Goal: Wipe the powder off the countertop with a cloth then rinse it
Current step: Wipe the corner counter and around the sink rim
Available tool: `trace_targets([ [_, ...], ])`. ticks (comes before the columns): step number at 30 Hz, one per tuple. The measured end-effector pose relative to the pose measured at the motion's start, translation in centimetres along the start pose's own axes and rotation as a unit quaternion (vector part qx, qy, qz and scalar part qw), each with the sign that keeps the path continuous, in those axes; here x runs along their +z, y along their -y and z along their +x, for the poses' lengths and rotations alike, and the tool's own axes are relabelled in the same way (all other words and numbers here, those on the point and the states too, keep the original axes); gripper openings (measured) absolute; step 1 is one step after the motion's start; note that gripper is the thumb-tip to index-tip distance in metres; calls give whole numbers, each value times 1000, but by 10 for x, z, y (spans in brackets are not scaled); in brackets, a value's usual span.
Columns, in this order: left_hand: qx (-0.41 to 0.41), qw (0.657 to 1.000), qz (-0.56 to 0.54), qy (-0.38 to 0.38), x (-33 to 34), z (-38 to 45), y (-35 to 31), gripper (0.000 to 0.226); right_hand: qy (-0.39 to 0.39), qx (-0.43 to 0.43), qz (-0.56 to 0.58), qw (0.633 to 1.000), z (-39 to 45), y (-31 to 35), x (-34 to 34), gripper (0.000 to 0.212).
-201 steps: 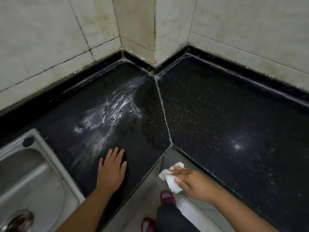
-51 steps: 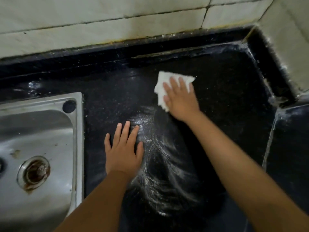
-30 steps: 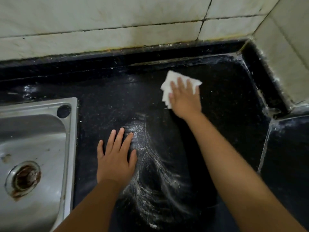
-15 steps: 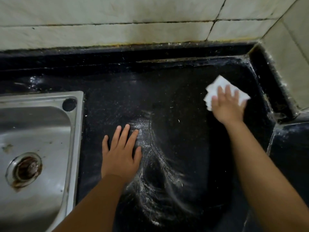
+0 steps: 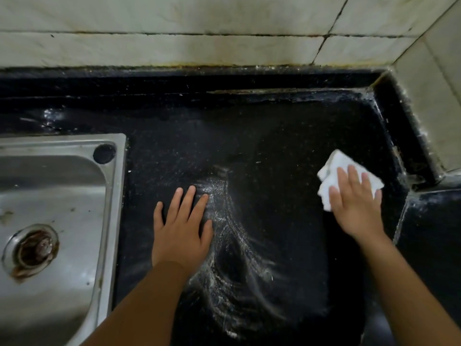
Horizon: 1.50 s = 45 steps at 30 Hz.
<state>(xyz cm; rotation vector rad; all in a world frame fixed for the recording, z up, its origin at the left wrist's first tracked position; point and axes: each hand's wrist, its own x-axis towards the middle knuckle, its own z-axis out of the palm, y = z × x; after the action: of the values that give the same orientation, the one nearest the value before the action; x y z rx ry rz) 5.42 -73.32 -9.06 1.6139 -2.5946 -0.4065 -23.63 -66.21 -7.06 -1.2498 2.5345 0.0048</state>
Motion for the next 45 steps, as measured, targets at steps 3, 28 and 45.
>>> trace_targets([
  [3,-5,1000,2,5,1,0,0,54,-18,76,17,997,59,40,-11,52],
  [28,-5,1000,-5,-7,5,0,3,53,7,-11,-20,1000,117,91,-16,51],
  [45,0,1000,-13,17,2,1,1,53,-4,-83,-25,996,14,25,1,61],
])
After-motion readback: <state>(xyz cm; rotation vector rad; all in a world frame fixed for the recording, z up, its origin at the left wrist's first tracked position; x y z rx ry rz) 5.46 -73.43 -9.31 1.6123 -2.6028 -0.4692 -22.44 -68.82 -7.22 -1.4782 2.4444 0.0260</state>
